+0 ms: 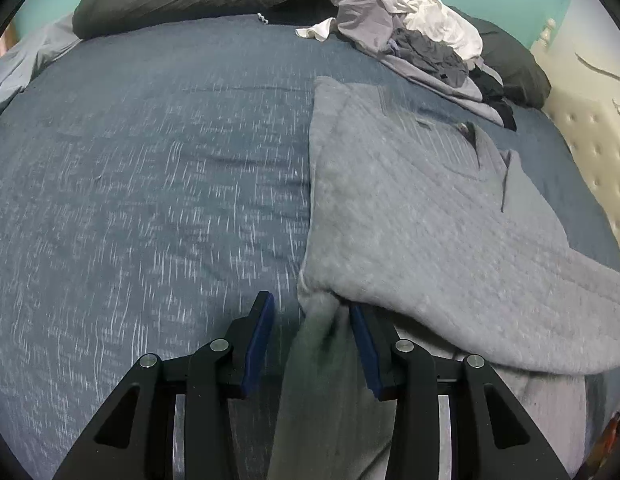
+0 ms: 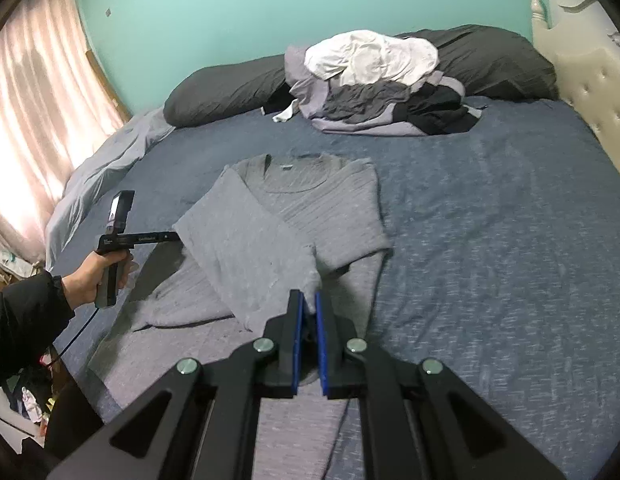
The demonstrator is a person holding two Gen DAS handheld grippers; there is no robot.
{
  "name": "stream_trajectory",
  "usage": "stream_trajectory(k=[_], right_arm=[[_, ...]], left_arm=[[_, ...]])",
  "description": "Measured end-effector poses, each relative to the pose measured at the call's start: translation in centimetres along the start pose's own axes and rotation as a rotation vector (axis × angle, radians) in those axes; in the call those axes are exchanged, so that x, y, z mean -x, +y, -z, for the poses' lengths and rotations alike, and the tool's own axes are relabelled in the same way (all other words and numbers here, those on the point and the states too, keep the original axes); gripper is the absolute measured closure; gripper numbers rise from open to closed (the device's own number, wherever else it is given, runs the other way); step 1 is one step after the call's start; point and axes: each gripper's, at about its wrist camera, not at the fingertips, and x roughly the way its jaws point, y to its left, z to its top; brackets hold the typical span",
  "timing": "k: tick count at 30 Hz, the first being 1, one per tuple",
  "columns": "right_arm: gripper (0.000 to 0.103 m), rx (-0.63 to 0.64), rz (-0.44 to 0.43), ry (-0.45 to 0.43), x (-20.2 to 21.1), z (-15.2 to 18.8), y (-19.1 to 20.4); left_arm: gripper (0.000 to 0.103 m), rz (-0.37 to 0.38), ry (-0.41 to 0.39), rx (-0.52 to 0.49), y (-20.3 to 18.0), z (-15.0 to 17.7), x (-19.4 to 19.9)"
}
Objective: Fold clothes
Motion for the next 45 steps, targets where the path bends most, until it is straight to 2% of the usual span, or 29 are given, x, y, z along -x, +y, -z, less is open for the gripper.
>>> stream_trajectory(k=[7, 9, 10, 13, 16, 20, 24, 29, 34, 42, 45], right_arm=[[0.097, -0.001, 0.004, 0.006, 0.1, -0.1, -0.7], [0.097, 0.0, -0.002, 0.009, 0.2, -0.1, -0.7], [0.097, 0.005, -0.005, 0.012, 0.2, -0.1, -0.7], [0.097, 0.014, -0.016, 0.022, 0.1, 0.1, -0.4], [0.097, 0.022, -0.031, 0.038, -0.5, 0.6, 0.0], [0.097, 0.037, -0.053, 0.075, -1.9, 1.7, 1.1], [0.097, 0.068, -0.072, 0.143, -3.8, 3.6, 2.3], [0.097, 0.09, -0.089, 0.239, -5.9, 6.5, 3.2], [0.097, 0.087, -0.083, 0.308, -7.5, 9.1, 3.0], [0.097, 0.072, -0.059, 0.361, -9.4, 11.2, 2.0], [0.097, 0.059, -0.063, 0.379, -9.6, 11.5, 1.9]], left_arm=[[0.061, -0.047, -0.014, -0.033, -0.2, -2.1, -0.5], [0.077, -0.068, -0.025, -0.045, 0.3, -2.9, 0.0], [0.088, -0.072, -0.024, -0.048, 0.6, -3.2, 0.3], [0.093, -0.079, -0.051, -0.034, 1.7, -4.0, 1.4], [0.093, -0.088, -0.066, -0.032, 2.6, -4.7, 2.2], [0.093, -0.107, -0.047, -0.049, 3.2, -4.9, 2.0], [0.093, -0.113, -0.012, -0.04, 3.6, -3.9, 0.8], [0.091, -0.082, 0.033, 0.012, 4.8, -2.8, -0.5], [0.09, -0.043, 0.051, 0.007, 5.1, -1.9, 0.0], [0.091, -0.095, 0.059, 0.049, 8.7, 0.5, 2.1], [0.091, -0.061, 0.035, 0.076, 9.0, 0.3, 3.1]])
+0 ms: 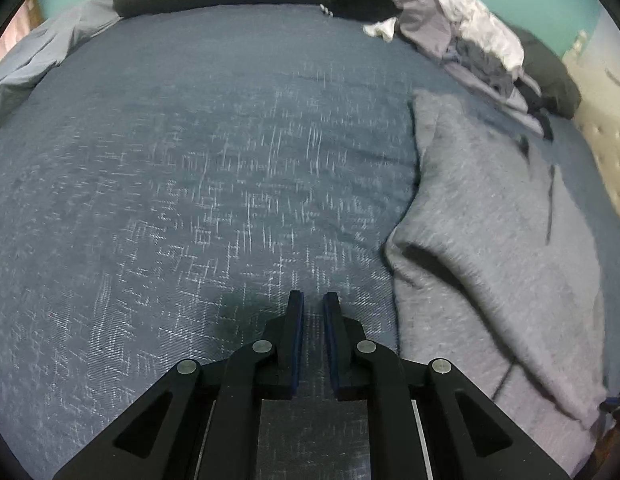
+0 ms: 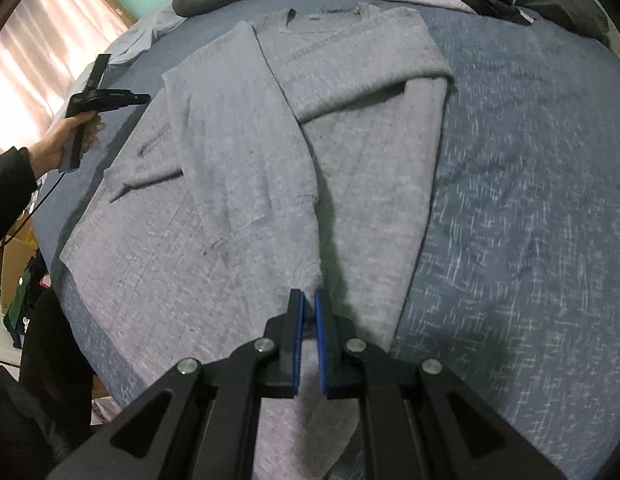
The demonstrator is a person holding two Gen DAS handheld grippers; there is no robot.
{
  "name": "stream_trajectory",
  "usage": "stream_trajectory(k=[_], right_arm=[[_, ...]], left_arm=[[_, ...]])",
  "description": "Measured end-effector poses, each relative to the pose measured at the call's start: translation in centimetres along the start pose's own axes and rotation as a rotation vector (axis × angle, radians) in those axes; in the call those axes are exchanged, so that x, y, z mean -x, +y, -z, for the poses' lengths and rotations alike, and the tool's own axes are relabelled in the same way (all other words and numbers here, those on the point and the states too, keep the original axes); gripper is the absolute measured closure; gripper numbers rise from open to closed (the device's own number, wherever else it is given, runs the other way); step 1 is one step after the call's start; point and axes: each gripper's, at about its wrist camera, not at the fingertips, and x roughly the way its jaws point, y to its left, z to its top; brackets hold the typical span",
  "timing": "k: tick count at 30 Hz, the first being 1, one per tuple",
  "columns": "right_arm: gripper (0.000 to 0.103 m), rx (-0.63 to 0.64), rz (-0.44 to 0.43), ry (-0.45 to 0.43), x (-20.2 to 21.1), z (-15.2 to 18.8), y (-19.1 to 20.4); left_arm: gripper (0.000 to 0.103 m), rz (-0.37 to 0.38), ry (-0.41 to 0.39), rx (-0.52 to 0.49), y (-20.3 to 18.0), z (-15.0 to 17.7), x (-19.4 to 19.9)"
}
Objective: Fold clothes
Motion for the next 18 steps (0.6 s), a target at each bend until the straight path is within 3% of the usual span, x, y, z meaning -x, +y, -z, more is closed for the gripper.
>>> stream_trajectory(k=[3, 5, 7, 13, 18], right_arm=[[0.097, -0.011, -0.004, 0.005, 0.0, 0.1, -0.1], [0.096, -0.036, -0.01, -0.002, 0.5, 0.2, -0.4], [0.096, -0.058, -0.015, -0.007, 1.0, 0.3, -0.8], [0.096, -0.123, -0.003, -0.059, 2.6, 0.6, -3.2], [0.096, -0.159, -0.013, -0.105, 2.9, -1.1, -5.0]], left_arm=[[0.083, 0.043, -0.016, 0.017, -0.6, -0.6, 0.5], [0.066, 0.056, -0.024, 0.004, -1.5, -1.0, 0.5], [0.061, 0.069, -0.027, -0.008, -2.4, -1.5, 0.1], [0.06, 0.07, -0.017, -0.036, -4.2, -2.6, -1.9], [0.06, 0.074, 0.011, -0.065, -4.5, -2.9, -3.7]])
